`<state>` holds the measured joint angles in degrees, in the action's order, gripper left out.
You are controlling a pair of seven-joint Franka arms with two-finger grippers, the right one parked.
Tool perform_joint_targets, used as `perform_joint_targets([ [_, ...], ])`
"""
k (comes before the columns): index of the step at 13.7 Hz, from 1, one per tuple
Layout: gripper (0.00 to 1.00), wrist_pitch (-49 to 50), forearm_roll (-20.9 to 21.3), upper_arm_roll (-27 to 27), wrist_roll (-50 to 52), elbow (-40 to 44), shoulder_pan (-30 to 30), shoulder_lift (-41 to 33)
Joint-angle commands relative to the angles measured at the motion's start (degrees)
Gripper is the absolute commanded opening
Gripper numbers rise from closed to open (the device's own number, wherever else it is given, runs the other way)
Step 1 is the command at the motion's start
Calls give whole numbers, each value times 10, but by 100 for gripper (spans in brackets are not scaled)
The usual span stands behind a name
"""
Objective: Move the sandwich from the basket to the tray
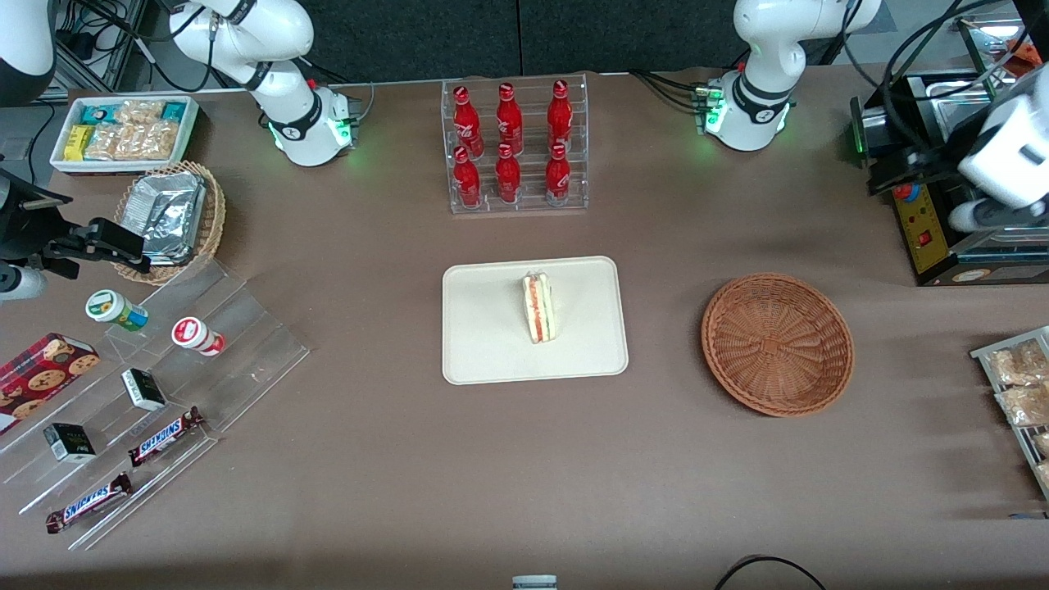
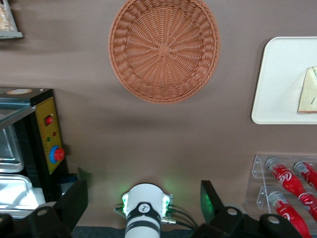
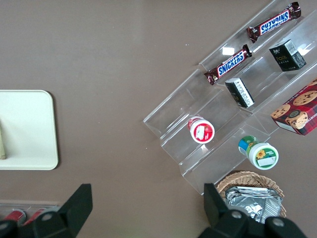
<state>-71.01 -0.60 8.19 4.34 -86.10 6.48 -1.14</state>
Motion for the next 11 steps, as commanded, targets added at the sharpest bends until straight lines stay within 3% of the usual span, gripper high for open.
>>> perform_joint_targets([
  [1,100,14,7,-5,-42,-16,14,-22],
  [5,100,9,14,-83,-42,-56,-51,-60],
  [11,100,13,16,-84,-36,-28,-67,-40],
])
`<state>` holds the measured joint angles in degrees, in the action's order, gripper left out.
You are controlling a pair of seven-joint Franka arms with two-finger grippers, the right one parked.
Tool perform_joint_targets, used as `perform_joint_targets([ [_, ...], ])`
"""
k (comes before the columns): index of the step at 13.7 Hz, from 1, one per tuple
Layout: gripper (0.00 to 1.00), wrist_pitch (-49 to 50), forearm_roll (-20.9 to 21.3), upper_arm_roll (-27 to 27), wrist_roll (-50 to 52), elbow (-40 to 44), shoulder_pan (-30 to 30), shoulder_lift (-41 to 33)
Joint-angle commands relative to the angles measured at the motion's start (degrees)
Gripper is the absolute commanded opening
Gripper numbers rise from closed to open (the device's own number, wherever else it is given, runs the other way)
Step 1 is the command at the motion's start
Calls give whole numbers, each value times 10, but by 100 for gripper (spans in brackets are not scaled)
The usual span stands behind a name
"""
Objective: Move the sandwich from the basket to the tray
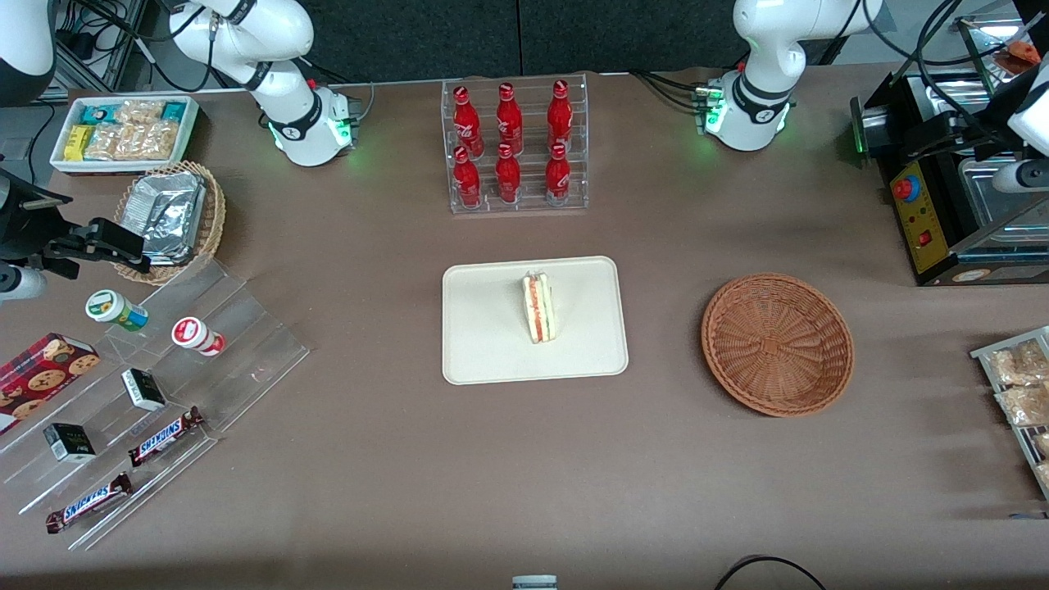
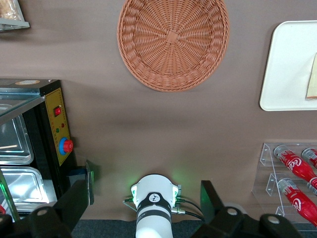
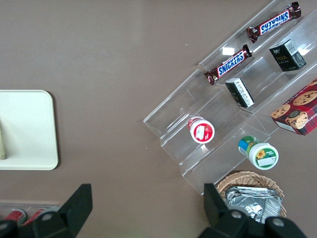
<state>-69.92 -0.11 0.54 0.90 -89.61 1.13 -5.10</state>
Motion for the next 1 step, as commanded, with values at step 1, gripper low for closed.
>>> perform_joint_targets([
  [1,100,2,11,-6,0,8,-14,2],
])
